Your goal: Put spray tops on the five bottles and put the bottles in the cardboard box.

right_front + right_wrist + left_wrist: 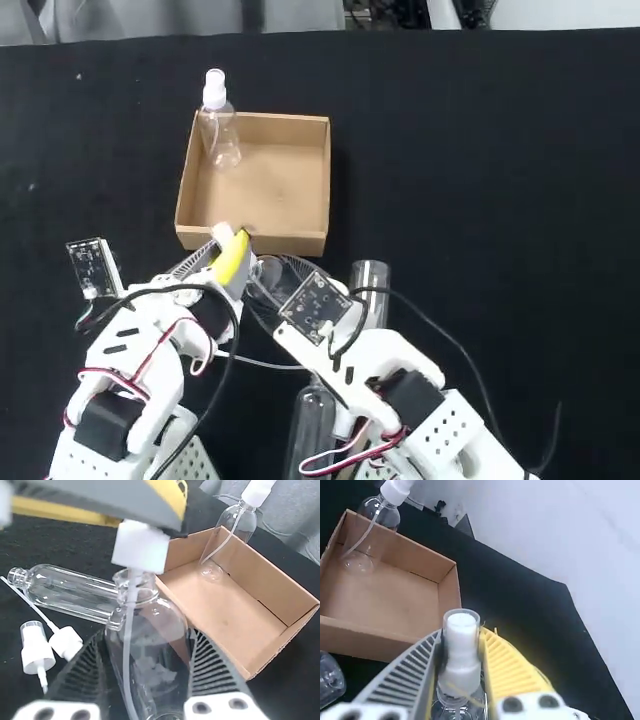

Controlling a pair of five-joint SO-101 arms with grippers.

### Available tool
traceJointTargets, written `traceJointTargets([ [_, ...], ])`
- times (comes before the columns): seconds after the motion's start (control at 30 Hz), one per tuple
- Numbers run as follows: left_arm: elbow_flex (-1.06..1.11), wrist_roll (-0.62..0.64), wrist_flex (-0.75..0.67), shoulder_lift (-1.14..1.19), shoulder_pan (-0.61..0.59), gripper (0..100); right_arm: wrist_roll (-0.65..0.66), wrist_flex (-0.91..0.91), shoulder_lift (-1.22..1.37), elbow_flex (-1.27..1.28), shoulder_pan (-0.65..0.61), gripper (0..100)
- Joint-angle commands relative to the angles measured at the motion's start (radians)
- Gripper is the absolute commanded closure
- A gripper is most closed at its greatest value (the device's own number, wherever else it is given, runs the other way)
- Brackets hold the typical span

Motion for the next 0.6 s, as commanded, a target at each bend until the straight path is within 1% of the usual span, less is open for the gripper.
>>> traceJointTargets([
  [0.0, -0.024, -0.109, -0.018, -0.008, 0.030, 97, 0.000, -0.023, -0.021, -0.015, -0.006, 97.4],
  [0.1, -0.027, -0.203, -0.017, -0.008, 0.030, 97, -0.002, -0.026, -0.021, -0.013, -0.009, 97.4],
  [0.2, -0.038, -0.218, 0.011, -0.008, 0.036, 97, -0.046, -0.029, -0.021, -0.016, -0.006, 97.4],
  [0.33, -0.097, -0.218, 0.086, -0.008, 0.039, 96, -0.058, -0.029, -0.021, -0.016, -0.006, 97.4],
  [0.4, -0.120, -0.216, 0.126, -0.008, 0.039, 90, -0.058, -0.029, -0.021, -0.016, -0.006, 97.4],
  [0.47, -0.125, -0.206, 0.155, -0.008, 0.036, 81, -0.058, -0.029, -0.021, -0.016, -0.006, 97.4],
  [0.57, -0.124, -0.115, 0.172, -0.008, 0.030, 70, -0.058, -0.029, -0.021, -0.016, -0.006, 97.4],
])
